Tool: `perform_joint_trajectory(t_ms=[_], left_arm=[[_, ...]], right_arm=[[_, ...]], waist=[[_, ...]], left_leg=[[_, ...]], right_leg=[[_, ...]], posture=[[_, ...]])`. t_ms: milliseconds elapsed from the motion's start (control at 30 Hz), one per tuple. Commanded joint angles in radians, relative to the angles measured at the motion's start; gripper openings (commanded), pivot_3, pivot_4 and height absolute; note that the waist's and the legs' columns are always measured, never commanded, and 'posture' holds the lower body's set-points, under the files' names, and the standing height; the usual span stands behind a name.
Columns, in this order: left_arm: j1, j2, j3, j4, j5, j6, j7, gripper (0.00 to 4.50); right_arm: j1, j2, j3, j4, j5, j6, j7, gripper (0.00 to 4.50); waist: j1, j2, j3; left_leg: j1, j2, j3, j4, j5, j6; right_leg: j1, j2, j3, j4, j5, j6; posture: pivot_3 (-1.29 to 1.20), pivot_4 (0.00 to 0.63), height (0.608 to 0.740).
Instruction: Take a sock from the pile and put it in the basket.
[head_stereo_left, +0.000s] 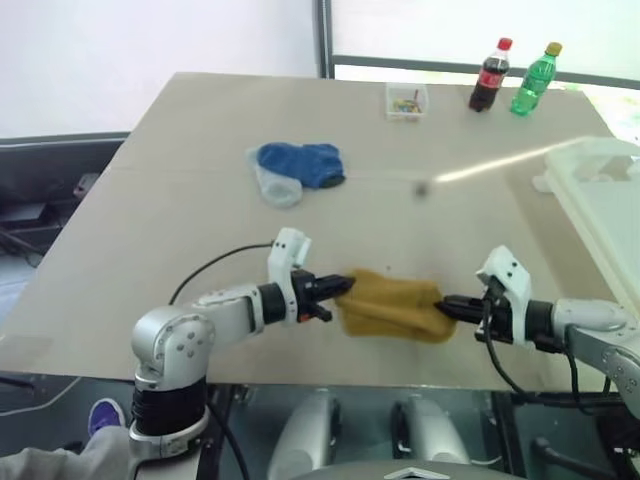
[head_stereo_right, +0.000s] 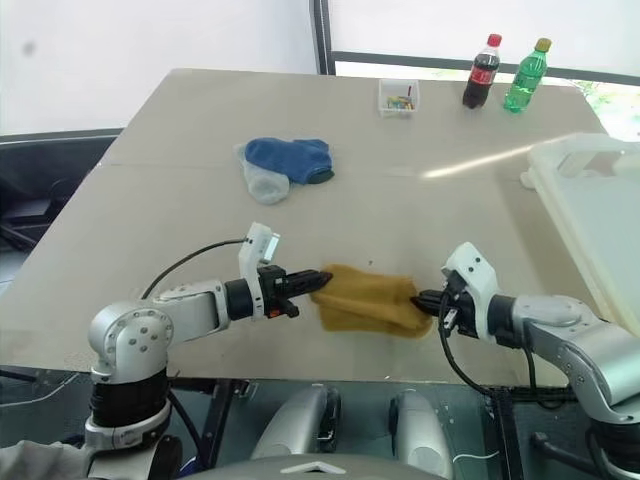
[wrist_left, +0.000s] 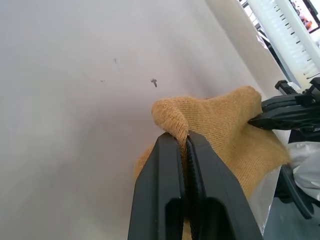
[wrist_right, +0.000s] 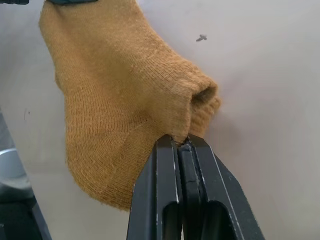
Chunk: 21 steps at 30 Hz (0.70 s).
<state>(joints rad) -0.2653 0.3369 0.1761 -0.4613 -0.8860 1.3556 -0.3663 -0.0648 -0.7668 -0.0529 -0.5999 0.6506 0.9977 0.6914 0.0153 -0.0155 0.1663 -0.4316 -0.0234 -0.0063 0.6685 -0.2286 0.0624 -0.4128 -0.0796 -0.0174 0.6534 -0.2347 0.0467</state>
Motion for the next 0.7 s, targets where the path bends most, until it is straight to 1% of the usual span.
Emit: perform_joint_trajectory(t_ms=[33, 200, 433, 700], left_arm=[[0.012, 0.014, 0.017, -0.044, -0.030, -0.001, 0.005, 0.00], [0.045, 0.015, 0.008, -0.085, -0.051, 0.000, 0.024, 0.00], [0.054, -0.004, -0.025, -0.085, -0.062, -0.004, 0.052, 0.00], [0.035, -0.007, -0.098, -0.038, -0.010, -0.056, 0.050, 0.00]], right_arm=[[0.006, -0.018, -0.026, -0.040, 0.007, -0.019, 0.002, 0.07], [0.024, -0.025, -0.022, -0.050, -0.010, -0.034, -0.006, 0.07], [0.030, -0.028, -0.002, -0.046, -0.033, -0.055, -0.007, 0.07], [0.022, -0.044, 0.047, -0.009, -0.080, -0.079, 0.013, 0.07]], waist=[[0.001, 0.000, 0.000], [0.002, 0.000, 0.000], [0.002, 0.000, 0.000], [0.002, 0.000, 0.000]], left_leg=[[0.000, 0.000, 0.000, 0.000, 0.000, 0.000], [0.000, 0.000, 0.000, 0.000, 0.000, 0.000], [0.000, 0.000, 0.000, 0.000, 0.000, 0.000], [0.000, 0.000, 0.000, 0.000, 0.000, 0.000]], right_leg=[[0.000, 0.000, 0.000, 0.000, 0.000, 0.000], [0.000, 0.000, 0.000, 0.000, 0.000, 0.000], [0.000, 0.000, 0.000, 0.000, 0.000, 0.000], [0.000, 0.000, 0.000, 0.000, 0.000, 0.000]], posture=[[0.00, 0.150, 0.729], [0.00, 0.150, 0.729], [0.00, 0.150, 0.729], [0.00, 0.150, 0.729]])
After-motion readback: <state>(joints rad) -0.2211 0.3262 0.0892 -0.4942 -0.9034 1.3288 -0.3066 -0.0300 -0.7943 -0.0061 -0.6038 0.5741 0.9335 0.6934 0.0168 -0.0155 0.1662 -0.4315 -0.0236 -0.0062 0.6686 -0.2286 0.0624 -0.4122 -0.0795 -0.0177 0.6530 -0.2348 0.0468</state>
